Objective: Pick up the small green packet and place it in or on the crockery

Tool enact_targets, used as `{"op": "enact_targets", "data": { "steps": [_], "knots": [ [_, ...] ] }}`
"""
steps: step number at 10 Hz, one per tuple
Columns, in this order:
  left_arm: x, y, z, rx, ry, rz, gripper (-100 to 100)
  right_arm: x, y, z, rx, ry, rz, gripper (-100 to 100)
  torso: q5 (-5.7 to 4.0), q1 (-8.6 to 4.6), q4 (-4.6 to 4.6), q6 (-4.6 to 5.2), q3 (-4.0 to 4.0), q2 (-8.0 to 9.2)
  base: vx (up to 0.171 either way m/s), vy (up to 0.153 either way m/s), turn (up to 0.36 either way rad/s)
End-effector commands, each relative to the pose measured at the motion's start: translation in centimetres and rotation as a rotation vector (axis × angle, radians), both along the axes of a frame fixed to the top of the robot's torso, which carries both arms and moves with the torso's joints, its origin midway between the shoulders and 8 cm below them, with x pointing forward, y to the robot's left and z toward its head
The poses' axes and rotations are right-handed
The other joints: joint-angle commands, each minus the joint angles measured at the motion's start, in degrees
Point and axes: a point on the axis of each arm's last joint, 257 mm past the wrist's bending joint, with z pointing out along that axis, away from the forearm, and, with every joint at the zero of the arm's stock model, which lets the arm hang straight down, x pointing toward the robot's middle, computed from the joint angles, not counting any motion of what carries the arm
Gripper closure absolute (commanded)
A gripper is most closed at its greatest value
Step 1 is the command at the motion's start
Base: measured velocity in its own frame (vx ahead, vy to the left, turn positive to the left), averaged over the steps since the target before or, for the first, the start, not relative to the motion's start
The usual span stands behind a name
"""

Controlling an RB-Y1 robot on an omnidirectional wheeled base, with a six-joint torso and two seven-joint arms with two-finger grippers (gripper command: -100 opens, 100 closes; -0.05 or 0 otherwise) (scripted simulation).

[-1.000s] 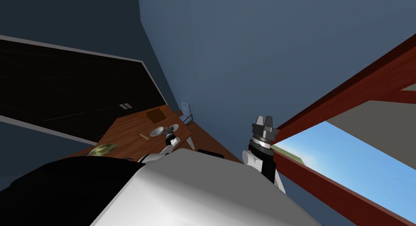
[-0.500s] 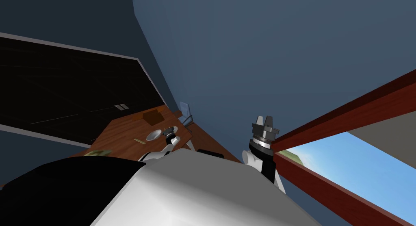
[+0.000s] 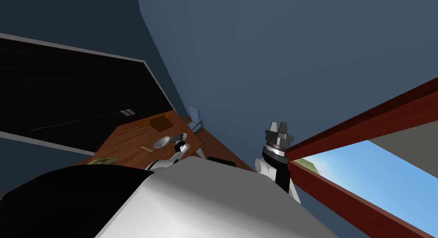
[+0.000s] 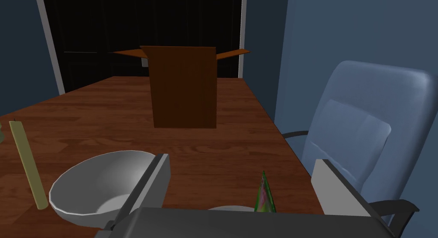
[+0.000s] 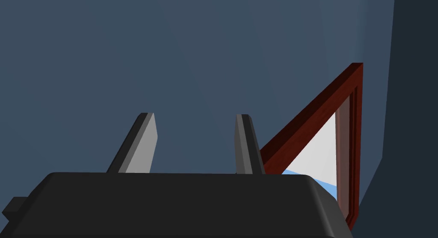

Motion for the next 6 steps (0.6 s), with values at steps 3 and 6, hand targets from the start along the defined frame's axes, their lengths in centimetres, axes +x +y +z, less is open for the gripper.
{"op": "enact_targets", "data": {
  "steps": [3,6],
  "knots": [
    [1.4,1.1,1.2,0.003,-0.002,-0.007,-100,0.0,0.0,0.0,0.000,0.000,0.000,0,-0.05,-0.22,0.03,0.01,0.08,0.13,-0.033,-0.049,0.026],
    [4.1,3.2,3.9,0.008,-0.007,-0.023,-100,0.0,0.0,0.0,0.000,0.000,0.000,0,-0.07,-0.31,0.03,0.00,0.08,0.14,-0.042,-0.079,0.043]
  ]
}}
